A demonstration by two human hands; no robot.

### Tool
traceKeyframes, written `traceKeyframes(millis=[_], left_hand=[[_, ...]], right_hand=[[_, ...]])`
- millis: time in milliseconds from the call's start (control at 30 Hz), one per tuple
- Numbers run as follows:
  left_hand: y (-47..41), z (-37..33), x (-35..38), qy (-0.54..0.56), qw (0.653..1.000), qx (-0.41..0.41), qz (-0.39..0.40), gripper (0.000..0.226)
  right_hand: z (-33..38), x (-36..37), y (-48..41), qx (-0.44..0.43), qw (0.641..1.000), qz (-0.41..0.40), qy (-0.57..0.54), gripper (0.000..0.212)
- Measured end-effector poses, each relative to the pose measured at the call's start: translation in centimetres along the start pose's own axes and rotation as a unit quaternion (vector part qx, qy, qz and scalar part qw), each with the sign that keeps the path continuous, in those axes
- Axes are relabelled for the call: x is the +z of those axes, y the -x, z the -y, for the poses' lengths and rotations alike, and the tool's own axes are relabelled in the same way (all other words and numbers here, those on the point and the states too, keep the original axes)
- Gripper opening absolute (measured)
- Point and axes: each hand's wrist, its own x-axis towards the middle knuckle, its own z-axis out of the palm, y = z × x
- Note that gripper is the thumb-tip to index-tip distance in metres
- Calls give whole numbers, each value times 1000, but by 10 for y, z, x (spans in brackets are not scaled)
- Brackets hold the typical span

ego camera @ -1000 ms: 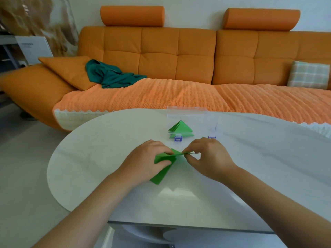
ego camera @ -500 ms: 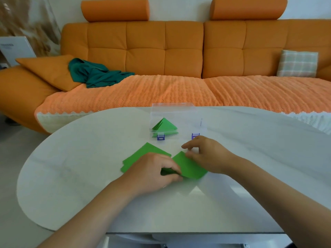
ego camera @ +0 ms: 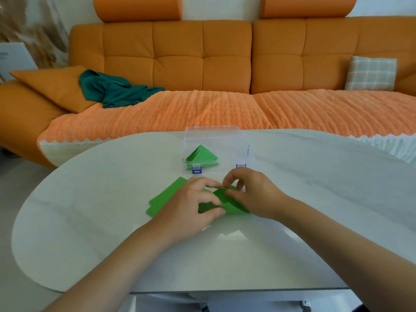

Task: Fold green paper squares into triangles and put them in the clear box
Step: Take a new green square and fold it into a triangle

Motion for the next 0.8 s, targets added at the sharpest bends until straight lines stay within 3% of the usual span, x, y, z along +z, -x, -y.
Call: traceKeyframes(millis=[167,333,433,533,667,800], left_hand=[[-2,0,-4,36,995,-85,-26,8],[-6,2,-3,87,984,-144,-64,2],[-8,2,-2,102,979,-156,-79,2],[-7,2,-6,130,976,-160,-66,21],[-2,14,-18,-25,983,-181,6,32],[3,22,-30,-54,984,-170,-24,28]], right_hand=[[11,-3,3,50,983,11,-178,36],[23,-5,7,101,945,18,-311,15],[24,-6,7,112,945,25,-305,27],[22,-4,6,135,951,2,-279,31],[19,-6,6,146,955,-24,-257,27],[22,-10,6,132,957,-26,-258,29]])
